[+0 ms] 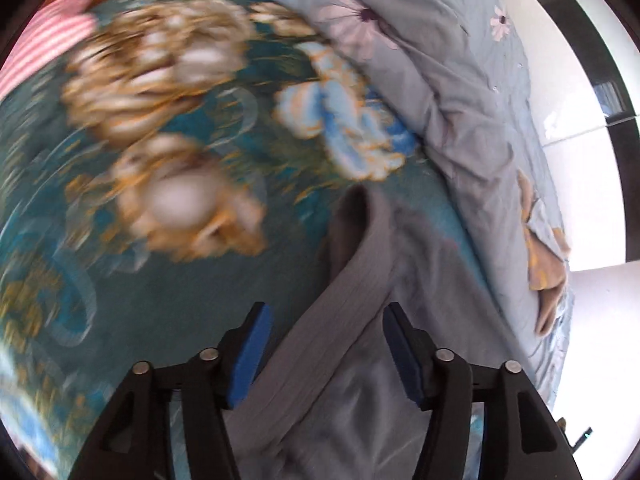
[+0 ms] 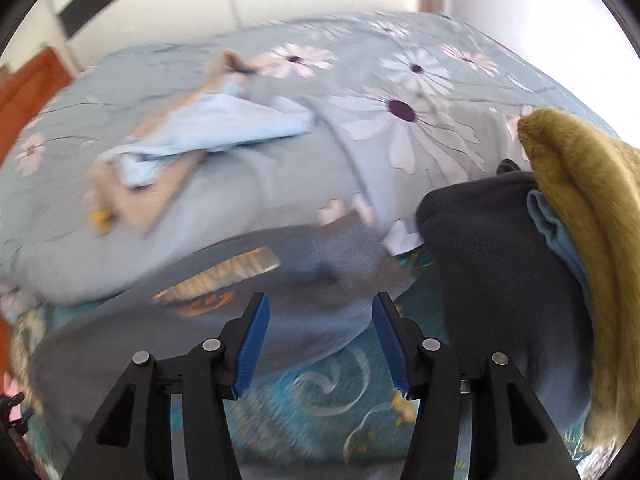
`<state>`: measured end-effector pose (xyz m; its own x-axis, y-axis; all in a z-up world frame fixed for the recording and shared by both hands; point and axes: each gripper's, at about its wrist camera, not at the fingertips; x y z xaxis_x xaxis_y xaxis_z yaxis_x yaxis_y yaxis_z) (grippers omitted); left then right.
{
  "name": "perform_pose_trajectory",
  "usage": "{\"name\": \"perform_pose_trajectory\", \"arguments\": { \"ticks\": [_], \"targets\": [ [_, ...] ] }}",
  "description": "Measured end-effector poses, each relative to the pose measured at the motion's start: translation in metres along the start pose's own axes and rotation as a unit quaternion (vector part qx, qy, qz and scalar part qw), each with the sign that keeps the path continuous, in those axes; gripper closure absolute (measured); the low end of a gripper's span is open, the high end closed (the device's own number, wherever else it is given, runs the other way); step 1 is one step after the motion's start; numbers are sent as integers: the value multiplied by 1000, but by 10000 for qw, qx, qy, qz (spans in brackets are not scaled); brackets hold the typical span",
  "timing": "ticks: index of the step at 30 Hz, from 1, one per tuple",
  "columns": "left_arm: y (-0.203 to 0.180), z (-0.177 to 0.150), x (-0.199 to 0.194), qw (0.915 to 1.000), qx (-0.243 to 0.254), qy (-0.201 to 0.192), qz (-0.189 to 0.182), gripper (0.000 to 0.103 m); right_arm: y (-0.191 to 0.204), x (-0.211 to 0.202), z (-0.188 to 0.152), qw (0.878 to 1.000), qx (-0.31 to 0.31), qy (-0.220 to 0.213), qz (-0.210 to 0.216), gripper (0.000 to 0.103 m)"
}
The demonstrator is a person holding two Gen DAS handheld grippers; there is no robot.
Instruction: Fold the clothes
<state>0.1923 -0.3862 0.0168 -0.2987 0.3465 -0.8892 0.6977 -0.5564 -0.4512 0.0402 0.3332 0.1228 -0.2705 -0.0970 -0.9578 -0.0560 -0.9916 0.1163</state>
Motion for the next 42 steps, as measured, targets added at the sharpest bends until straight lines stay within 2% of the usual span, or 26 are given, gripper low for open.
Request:
{"name": "perform_pose_trajectory", "arguments": {
  "ticks": [2,5,8,10,12,13,16,19,21,23,26,28,30,31,32,33,35,36,37,40,42],
  "targets": [
    [15,-25,1,9998,-148,13,113,40,5,-11,-20,9997,-156,16,191,48],
    [40,-55,18,9985,-487,217,105,40,-3,-21,-63,9991,-202,280,254,48],
    [56,-75,28,9963,-781,286,-208,39,-22,-30,-112,9981,-82,521,321,48],
    [60,-85,34,9951,-867,287,-366,39,-39,-30,-137,9977,93,609,279,48],
    [62,-94,36,9942,-953,255,-428,40,-66,-25,-162,9957,532,737,185,48],
    [62,-98,34,9937,-1009,201,-441,40,-81,-24,-172,9931,838,759,298,48],
    [67,-110,30,9911,-1187,92,-596,40,-122,-15,-197,9781,1749,860,731,48],
    [76,-124,26,9853,-1419,-14,-949,40,-153,4,-214,9476,2650,932,1519,48],
    [82,-133,24,9798,-1576,-79,-1233,39,-160,17,-217,9316,2964,936,1884,48],
    [82,-138,24,9785,-1553,-53,-1355,39,-164,28,-218,9174,3191,955,2178,48],
    [82,-145,24,9784,-1499,-72,-1424,37,-166,45,-219,8998,3528,1040,2346,48],
    [83,-148,30,9773,-1482,4,-1514,37,-163,51,-219,8927,3633,1032,2459,48],
    [82,-149,35,9774,-1458,94,-1530,37,-159,55,-218,8880,3701,1011,2536,59],
    [81,-148,39,9775,-1484,106,-1494,39,-157,55,-217,8869,3719,994,2555,76],
    [80,-147,40,9767,-1513,59,-1518,39,-155,54,-215,8873,3729,959,2539,83],
    [79,-147,40,9760,-1519,19,-1561,39,-154,52,-213,8878,3736,922,2526,85],
    [76,-148,40,9737,-1536,-62,-1681,51,-150,44,-207,8909,3669,770,2565,91],
    [75,-147,39,9746,-1536,-74,-1627,74,-147,37,-201,8950,3597,670,2551,91],
    [73,-147,38,9755,-1537,-86,-1573,92,-145,31,-196,8993,3521,598,2526,92],
    [62,-148,21,9759,-1424,-335,-1616,95,-139,5,-180,9118,3284,304,2446,94],
    [56,-149,-3,9714,-1304,-576,-1899,95,-137,-15,-174,9145,3183,10,2499,97]
  ]
}}
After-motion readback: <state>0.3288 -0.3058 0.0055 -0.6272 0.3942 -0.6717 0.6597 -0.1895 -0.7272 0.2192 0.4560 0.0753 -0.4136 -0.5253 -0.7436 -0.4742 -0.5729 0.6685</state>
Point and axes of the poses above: each gripper's, at about its wrist camera, not at the fingertips, and x roughly the way its jaws point, y to its left, z to its top, and after that the axes turned 12 degrees about y, right-handed
